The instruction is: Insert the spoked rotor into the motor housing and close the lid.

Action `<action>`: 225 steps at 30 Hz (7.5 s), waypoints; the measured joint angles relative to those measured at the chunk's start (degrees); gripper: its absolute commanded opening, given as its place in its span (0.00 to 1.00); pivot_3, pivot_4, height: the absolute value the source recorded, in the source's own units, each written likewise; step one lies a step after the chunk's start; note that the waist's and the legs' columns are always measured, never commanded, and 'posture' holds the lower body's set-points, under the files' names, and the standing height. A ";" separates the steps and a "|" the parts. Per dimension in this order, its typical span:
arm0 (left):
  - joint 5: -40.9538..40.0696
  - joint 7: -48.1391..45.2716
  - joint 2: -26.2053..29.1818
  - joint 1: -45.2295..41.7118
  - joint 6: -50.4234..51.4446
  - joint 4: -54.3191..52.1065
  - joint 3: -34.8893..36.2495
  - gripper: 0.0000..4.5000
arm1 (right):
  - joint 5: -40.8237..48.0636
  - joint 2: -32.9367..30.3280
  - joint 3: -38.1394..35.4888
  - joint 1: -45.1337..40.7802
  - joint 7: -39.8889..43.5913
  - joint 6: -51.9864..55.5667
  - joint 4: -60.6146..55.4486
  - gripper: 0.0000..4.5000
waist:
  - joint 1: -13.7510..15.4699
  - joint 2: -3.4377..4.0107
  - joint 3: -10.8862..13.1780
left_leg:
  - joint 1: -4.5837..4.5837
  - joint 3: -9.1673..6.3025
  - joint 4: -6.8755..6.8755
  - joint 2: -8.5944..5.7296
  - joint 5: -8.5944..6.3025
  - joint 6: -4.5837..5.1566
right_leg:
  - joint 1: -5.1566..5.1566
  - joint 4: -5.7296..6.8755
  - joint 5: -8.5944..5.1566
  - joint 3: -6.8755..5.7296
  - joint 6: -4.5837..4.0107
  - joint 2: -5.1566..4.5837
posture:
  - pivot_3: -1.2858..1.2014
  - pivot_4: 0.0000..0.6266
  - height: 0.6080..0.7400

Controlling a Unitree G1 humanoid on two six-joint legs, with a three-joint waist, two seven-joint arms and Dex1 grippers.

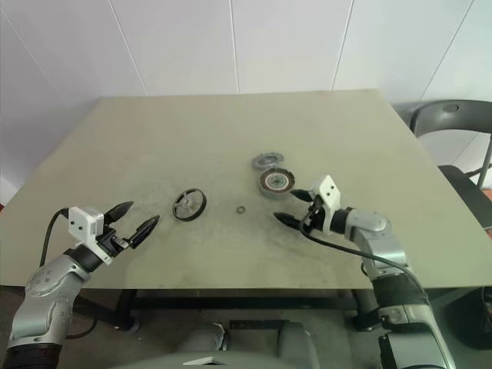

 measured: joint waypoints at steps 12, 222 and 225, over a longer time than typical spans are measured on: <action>0.00 -0.20 0.00 -0.39 -0.02 0.05 0.00 0.99 | -0.01 0.04 0.00 0.00 0.09 -0.29 0.32 1.00 | 0.00 0.00 0.00 | 0.01 0.09 0.00 0.02 0.00 0.01 | -0.03 0.00 0.02 0.09 0.01 0.01 | 0.52 0.00 1.00; 0.12 1.44 -1.95 -0.46 -1.19 -2.07 -2.72 1.00 | -23.22 4.32 32.99 -35.54 30.41 45.89 -2.40 0.00 | -2.33 0.02 -0.06 | -0.01 0.92 -0.55 0.88 0.08 -0.14 | -0.87 0.17 0.67 0.47 -0.25 0.56 | 0.52 0.00 1.00; 0.13 1.28 -1.95 -0.61 -1.22 -1.45 -2.74 1.00 | -21.51 5.12 32.92 -35.48 27.96 49.48 -4.18 0.00 | -2.06 -0.03 -0.09 | 0.03 0.92 -0.53 0.89 0.09 -0.15 | -0.84 0.18 0.68 0.47 -0.26 0.59 | 0.52 0.00 1.00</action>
